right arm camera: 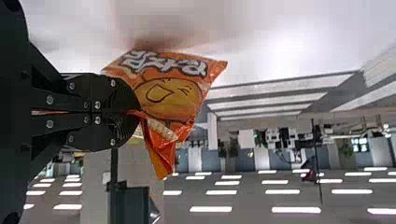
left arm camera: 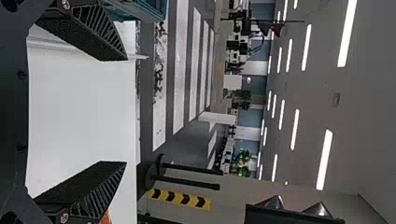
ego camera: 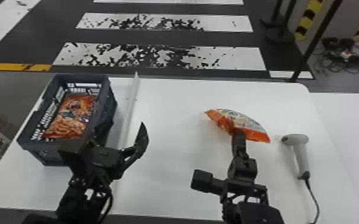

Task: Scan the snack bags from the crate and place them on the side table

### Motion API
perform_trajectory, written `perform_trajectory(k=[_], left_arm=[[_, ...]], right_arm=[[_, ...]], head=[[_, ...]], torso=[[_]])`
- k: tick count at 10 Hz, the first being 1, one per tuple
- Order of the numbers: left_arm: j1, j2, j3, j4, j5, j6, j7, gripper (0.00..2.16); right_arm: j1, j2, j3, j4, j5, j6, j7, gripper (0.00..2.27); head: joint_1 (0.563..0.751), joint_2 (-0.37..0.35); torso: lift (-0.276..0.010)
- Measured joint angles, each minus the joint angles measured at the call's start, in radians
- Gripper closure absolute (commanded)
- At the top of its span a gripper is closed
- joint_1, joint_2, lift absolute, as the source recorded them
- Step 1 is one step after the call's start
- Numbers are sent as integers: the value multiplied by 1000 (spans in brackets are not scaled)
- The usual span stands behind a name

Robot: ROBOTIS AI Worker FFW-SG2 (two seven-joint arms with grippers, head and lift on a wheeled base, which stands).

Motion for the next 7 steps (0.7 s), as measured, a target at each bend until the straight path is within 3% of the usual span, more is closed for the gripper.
perform_trajectory(k=[1,2,3,5,7], left_arm=[[0,0,0,0,1,-1,-1,80],[1,0,0,1,3,-2,-2,80],[3,0,1,1,6,-3,-3,80],[4,3,3,2,8,-4,-3,80],[5,3,3,3,9,-5,-4,80]], right_arm=[[21,-8,-2,-36,-9,-29,87,1112],[40,-15,-10,-82,-18,-38,172,76],[59,-19,-22,-138,-34,-34,254,-2],[103,-29,-73,-286,-89,-10,452,53],[137,-43,-152,-427,-210,0,605,56]], head=[[695,57],[695,73],[695,82],[695,91],[695,99]], torso=[[-50],[-50],[-50],[-50],[-50]])
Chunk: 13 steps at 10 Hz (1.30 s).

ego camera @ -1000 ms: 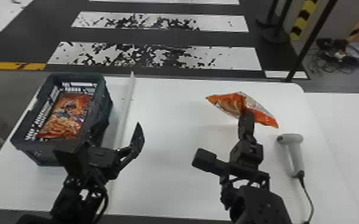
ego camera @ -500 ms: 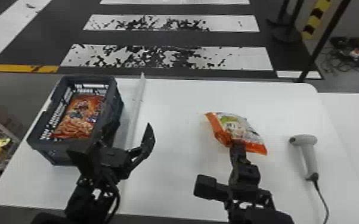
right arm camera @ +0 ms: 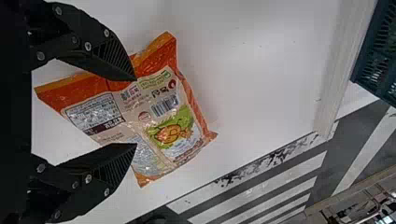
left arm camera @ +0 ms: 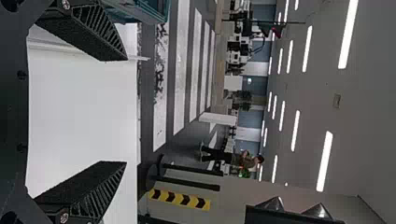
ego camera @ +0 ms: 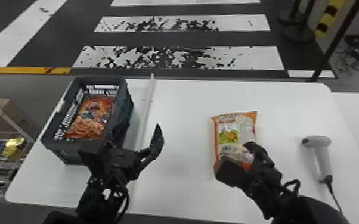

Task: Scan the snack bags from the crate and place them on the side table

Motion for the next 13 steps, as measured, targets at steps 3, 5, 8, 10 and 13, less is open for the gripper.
perform_trajectory(k=[3,5,8,10,13], left_arm=[[-2,0,1,2,4,-1,0,80],[-2,0,2,4,4,-2,0,80],[-2,-1,1,5,4,-2,0,80],[-4,-2,1,6,5,-3,1,80],[-9,0,1,14,8,-5,3,80]], right_arm=[[29,1,-161,-109,-273,-51,39,380],[38,22,-286,-141,-504,-120,37,1740],[38,54,-380,-127,-688,-174,32,2250],[18,68,-394,-65,-726,-213,34,2253],[-45,86,-383,83,-751,-324,35,2250]], head=[[695,93],[695,92],[695,86],[695,86],[695,100]], torso=[[-50],[-50],[-50],[-50],[-50]])
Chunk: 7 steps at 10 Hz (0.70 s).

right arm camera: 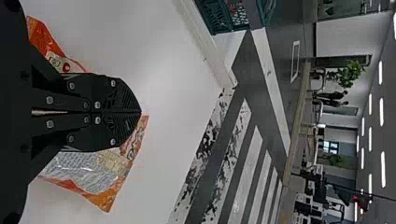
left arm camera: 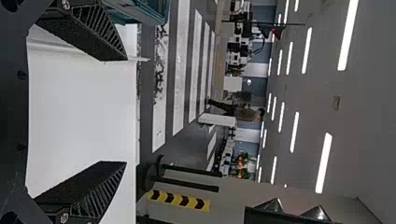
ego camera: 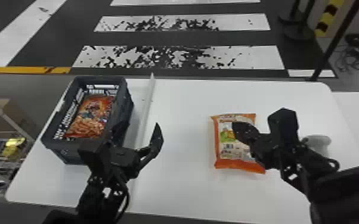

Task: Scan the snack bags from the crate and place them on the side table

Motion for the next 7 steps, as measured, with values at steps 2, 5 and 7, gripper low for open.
perform_trajectory(k=[2,5,7], left_arm=[[-5,0,1,12,1,0,1,80],[-7,0,6,16,2,0,1,80],[-8,-1,4,21,2,-1,1,83]], right_arm=[[-76,8,20,145,-13,-70,1,2250],[-140,15,46,287,11,-94,1,2250],[-168,18,49,397,22,-158,1,2250]], head=[[695,108],[695,114],[695,109]], torso=[[-50],[-50],[-50]])
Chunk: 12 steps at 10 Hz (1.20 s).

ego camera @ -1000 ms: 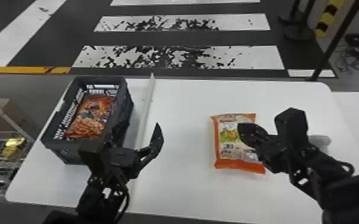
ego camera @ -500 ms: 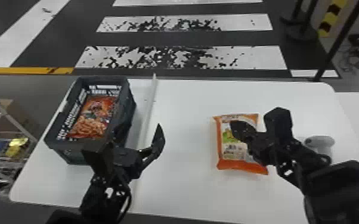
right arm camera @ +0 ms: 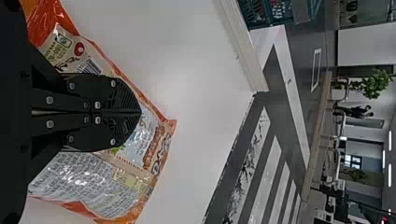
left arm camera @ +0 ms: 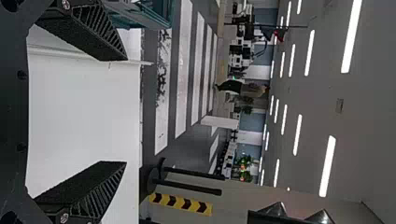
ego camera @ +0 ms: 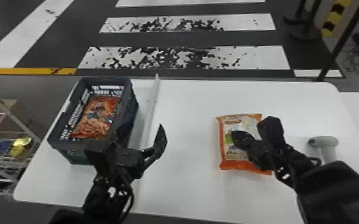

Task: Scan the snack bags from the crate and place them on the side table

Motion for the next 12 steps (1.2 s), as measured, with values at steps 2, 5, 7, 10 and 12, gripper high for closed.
perform_trajectory(k=[2,5,7,10,12], left_arm=[[-1,0,-3,7,0,-8,-1,83],[-1,0,-5,17,6,-29,-5,83],[1,1,-5,25,13,-48,-6,83],[1,2,-5,25,15,-54,-6,83],[1,2,-3,24,15,-54,-6,83]], right_arm=[[-11,0,4,67,15,-37,1,2250],[-15,0,12,115,27,-73,1,2250],[0,-1,8,94,24,-98,1,2250],[52,-1,7,-73,6,-73,2,2250],[45,7,47,-91,7,-62,2,2250]], head=[[695,102],[695,102],[695,107],[695,125],[695,159]], torso=[[-50],[-50],[-50],[-50],[-50]])
